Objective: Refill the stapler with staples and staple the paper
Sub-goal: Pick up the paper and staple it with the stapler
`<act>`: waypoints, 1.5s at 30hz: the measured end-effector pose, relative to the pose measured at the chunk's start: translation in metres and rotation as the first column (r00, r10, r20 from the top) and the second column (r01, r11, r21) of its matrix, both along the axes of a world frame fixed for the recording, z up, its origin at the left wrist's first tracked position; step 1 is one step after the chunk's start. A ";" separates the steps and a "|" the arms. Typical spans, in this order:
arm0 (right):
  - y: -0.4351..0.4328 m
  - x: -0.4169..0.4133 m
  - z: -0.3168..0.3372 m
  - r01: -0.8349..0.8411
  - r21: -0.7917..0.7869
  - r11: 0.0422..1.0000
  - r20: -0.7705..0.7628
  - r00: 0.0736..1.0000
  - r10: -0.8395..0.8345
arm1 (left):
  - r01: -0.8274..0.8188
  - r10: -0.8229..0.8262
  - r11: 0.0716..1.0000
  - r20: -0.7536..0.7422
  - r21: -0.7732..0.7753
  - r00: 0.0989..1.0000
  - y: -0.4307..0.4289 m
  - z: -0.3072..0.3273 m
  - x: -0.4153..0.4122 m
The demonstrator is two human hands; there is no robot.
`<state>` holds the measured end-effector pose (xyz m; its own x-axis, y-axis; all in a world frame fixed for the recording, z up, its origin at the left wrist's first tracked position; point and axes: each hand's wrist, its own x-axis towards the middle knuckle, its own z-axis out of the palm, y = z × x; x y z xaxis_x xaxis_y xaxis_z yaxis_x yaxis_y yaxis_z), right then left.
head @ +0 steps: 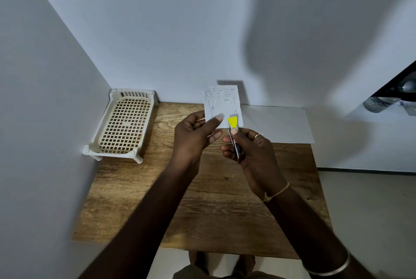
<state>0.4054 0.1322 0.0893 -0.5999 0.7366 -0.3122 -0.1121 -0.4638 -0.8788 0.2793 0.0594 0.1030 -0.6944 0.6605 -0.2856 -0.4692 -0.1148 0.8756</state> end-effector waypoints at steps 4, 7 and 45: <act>-0.003 -0.002 -0.003 0.007 -0.002 1.000 -0.003 1.000 -0.007 | 0.084 -0.083 0.996 0.025 -0.012 0.996 0.007 0.003 0.007; -0.005 -0.002 -0.005 0.008 0.032 0.999 -0.001 1.000 -0.008 | 0.071 -0.072 0.997 -0.027 -0.040 0.997 0.009 0.001 0.008; 0.013 -0.006 -0.021 -0.156 0.175 0.972 0.308 0.946 0.096 | 0.122 -0.116 0.981 0.053 -0.152 0.992 0.023 -0.034 0.008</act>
